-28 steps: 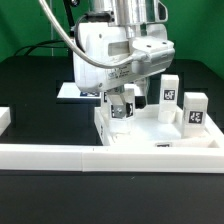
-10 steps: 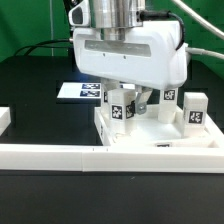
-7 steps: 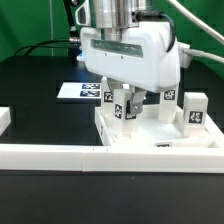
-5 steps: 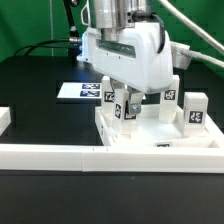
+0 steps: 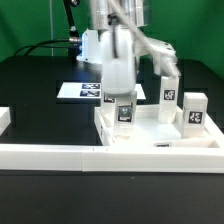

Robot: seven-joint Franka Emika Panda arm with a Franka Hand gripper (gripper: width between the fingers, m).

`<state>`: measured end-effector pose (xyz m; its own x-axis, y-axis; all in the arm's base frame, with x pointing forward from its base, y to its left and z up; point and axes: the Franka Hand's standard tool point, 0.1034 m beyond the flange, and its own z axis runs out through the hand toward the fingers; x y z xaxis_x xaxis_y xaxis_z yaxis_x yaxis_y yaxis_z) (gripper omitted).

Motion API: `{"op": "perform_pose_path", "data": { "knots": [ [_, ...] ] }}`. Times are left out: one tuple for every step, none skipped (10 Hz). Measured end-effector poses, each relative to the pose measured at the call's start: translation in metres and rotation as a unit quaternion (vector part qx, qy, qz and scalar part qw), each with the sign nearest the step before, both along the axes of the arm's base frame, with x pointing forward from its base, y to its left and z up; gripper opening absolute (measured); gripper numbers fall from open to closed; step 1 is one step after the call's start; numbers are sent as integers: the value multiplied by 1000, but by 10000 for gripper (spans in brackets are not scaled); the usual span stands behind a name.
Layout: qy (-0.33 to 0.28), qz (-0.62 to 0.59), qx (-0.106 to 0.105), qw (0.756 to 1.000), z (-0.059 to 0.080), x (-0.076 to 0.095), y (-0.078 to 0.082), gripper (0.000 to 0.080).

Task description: Assemble square table

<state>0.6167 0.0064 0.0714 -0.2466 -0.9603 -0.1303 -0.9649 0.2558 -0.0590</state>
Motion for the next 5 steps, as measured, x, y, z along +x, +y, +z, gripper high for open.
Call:
{"op": "perform_pose_path", "data": {
  "knots": [
    [3,-62,10,998,0,1,0,290],
    [0,-154,25,988,-1,2,0,290],
    [-7,-236,43,971,-1,4,1,290],
    [-13,-277,54,959,-1,7,2,290],
    [-17,-279,54,959,-1,8,4,290]
  ]
}}
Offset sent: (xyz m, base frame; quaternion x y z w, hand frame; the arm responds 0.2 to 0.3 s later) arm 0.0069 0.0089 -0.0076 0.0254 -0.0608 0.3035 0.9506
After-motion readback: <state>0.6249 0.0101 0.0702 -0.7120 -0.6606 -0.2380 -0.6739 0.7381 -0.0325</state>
